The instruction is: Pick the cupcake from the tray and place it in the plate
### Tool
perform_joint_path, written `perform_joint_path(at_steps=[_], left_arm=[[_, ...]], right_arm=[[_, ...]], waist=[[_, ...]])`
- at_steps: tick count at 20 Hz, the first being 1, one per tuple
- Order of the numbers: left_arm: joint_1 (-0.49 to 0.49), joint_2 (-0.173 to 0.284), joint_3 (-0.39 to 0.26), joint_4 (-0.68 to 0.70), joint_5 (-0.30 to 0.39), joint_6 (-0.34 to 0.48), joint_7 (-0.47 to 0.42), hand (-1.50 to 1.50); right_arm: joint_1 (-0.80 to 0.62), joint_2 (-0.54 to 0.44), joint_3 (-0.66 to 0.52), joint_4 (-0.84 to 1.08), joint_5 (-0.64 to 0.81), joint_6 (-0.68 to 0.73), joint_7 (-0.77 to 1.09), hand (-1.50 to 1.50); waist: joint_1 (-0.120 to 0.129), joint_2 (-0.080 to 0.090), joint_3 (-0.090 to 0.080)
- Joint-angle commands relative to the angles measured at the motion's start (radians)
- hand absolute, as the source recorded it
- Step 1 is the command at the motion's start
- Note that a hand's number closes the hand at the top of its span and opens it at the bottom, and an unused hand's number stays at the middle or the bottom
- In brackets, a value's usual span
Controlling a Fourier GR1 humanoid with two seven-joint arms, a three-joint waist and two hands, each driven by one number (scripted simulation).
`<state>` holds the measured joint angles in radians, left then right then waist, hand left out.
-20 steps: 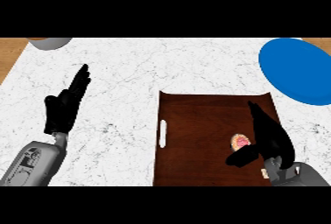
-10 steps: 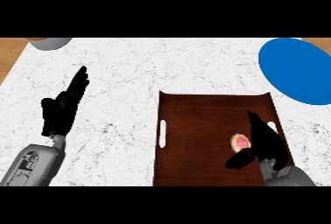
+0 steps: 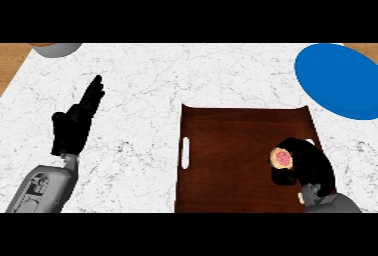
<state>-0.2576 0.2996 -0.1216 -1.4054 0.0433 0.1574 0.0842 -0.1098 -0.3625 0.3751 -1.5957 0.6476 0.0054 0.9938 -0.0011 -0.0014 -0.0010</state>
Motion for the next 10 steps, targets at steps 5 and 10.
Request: perform_joint_path(at_steps=[5,10], left_arm=[[-0.014,0.019,0.06,0.017,-0.006,-0.041,-0.005,0.0],[0.007,-0.003,0.052,0.005,-0.009,-0.019,-0.019,0.0]], right_arm=[[0.056,-0.238,-0.235,0.073,-0.113,0.079,-0.302,1.5],[0.095,-0.461,-0.387,0.253,-0.173,0.124,-0.57,1.5]], waist=[[-0.007,0.003,0.003],[-0.024,0.012,0.014]])
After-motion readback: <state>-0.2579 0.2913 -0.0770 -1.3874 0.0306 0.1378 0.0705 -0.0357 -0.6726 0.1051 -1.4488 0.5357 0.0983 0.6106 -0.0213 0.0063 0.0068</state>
